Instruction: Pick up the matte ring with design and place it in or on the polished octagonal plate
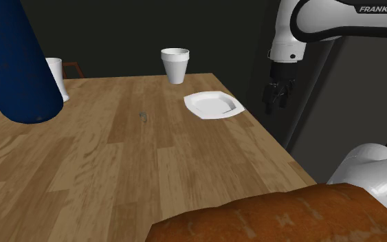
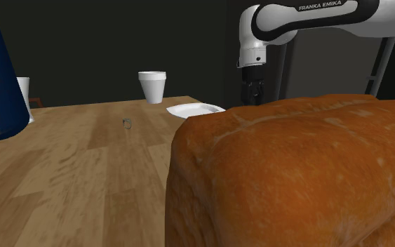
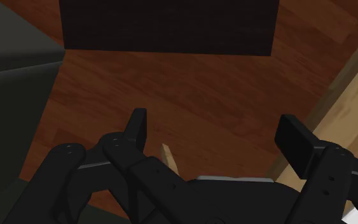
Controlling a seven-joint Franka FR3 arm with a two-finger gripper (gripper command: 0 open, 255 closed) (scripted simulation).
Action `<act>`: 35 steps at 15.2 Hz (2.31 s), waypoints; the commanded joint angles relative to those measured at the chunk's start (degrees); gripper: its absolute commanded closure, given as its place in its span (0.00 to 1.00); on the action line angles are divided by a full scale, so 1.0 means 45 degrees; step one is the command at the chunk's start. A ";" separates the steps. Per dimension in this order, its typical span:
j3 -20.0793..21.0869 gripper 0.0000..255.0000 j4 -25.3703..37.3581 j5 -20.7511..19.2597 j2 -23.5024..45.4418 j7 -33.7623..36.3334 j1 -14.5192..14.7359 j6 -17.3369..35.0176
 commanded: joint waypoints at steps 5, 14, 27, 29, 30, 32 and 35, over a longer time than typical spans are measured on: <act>0.0998 0.00 0.0771 0.0669 0.0979 0.1049 0.0355 0.0519; 0.3127 0.00 0.3294 0.1356 0.3747 0.3412 0.0862 0.1516; 0.5964 0.00 0.9147 -0.0336 0.9269 0.7376 0.1631 0.1790; 0.6303 0.00 1.0394 -0.0950 1.0356 0.8049 0.1963 0.1579; 0.6451 0.00 1.1072 -0.1292 1.0929 0.8380 0.2174 0.1432; 0.6678 0.00 1.2570 -0.2034 1.2142 0.9012 0.2713 0.1039; 0.6799 0.00 1.4949 -0.3104 1.3904 0.9723 0.3718 0.0269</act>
